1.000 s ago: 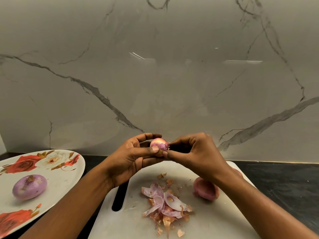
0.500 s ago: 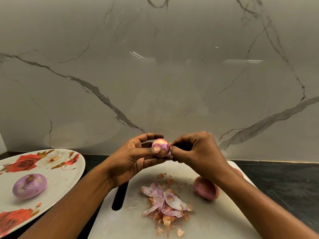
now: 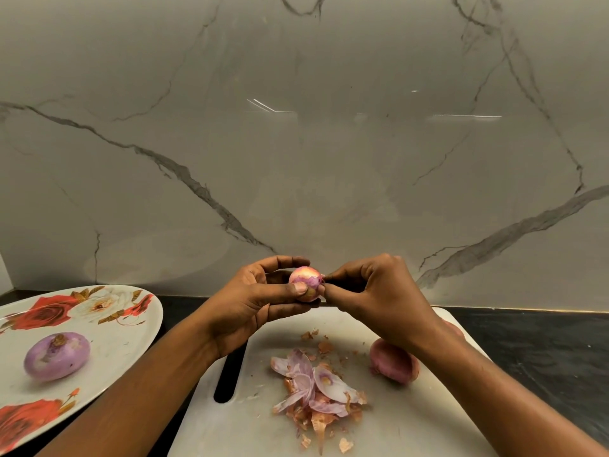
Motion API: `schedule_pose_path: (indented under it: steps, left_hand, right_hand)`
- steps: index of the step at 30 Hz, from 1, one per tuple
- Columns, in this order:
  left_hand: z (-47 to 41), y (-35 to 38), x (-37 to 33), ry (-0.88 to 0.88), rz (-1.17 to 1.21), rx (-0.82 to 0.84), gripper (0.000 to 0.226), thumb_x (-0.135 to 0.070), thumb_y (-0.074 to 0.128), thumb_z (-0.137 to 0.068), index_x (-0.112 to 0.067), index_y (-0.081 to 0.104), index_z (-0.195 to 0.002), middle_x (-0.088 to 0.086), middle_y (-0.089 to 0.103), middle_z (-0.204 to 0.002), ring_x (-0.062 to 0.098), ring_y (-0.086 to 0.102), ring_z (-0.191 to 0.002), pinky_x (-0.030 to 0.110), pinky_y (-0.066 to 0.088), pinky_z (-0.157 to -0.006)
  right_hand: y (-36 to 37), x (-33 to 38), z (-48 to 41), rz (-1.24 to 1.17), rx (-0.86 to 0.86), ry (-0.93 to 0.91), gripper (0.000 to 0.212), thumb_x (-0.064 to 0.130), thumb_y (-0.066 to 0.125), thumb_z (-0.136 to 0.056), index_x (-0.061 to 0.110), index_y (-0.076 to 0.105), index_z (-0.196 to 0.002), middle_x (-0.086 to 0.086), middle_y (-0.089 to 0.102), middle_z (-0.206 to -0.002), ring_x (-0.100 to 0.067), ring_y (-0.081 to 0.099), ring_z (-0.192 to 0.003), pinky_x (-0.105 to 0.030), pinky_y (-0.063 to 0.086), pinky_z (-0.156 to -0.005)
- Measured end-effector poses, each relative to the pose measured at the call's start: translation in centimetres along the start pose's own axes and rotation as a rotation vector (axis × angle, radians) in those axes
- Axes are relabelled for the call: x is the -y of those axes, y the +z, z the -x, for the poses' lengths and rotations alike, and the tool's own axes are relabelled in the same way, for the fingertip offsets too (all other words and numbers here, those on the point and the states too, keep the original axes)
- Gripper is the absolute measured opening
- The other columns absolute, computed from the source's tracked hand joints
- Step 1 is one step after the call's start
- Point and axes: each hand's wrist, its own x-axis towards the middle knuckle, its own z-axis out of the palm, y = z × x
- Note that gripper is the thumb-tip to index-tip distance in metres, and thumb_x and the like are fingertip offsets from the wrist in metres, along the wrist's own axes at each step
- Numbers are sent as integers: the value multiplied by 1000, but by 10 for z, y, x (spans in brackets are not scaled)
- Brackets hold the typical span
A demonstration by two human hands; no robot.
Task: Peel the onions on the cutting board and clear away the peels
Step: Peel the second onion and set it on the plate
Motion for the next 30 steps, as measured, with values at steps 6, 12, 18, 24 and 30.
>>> schedule_pose_path:
  steps: [6, 12, 18, 24, 30]
  left_hand:
    - [0, 1, 0, -9, -18, -6, 55, 4, 77, -79, -3, 65, -132, 24, 72, -125, 49, 72, -110, 47, 64, -89]
    - [0, 3, 0, -13, -28, -12, 54, 4, 77, -79, -2, 65, -131, 25, 72, -125, 49, 72, -110, 50, 62, -91]
    - [1, 5, -2, -18, -6, 5, 53, 4, 76, -80, -2, 65, -131, 26, 72, -125, 53, 71, -109, 52, 60, -93]
    - [2, 4, -3, -19, 37, 26, 51, 4, 74, -84, -2, 64, -133, 27, 71, -126, 54, 70, -111, 49, 61, -92]
    - [3, 1, -3, -18, 98, 100, 57, 6, 74, -81, -1, 62, -136, 30, 67, -131, 58, 67, -114, 50, 61, -94]
  right_hand:
    - [-1, 0, -1, 18, 2, -11, 13, 26, 84, -90, 17, 86, -99, 8, 79, -77, -9, 74, -66, -28, 64, -62]
    - [2, 0, 1, 42, -12, -38, 13, 24, 84, -89, 16, 86, -100, 8, 80, -81, -7, 75, -72, -25, 64, -68]
    - [1, 2, 2, 44, -41, -19, 15, 29, 85, -88, 16, 85, -96, 10, 79, -79, -6, 75, -72, -24, 64, -67]
    - [-2, 0, -1, 63, -113, 21, 8, 18, 77, -88, 16, 84, -84, 7, 76, -69, -11, 73, -63, -36, 63, -62]
    - [-3, -5, -4, 68, -141, 76, 7, 19, 78, -87, 17, 85, -86, 7, 77, -72, -11, 75, -65, -39, 65, -63]
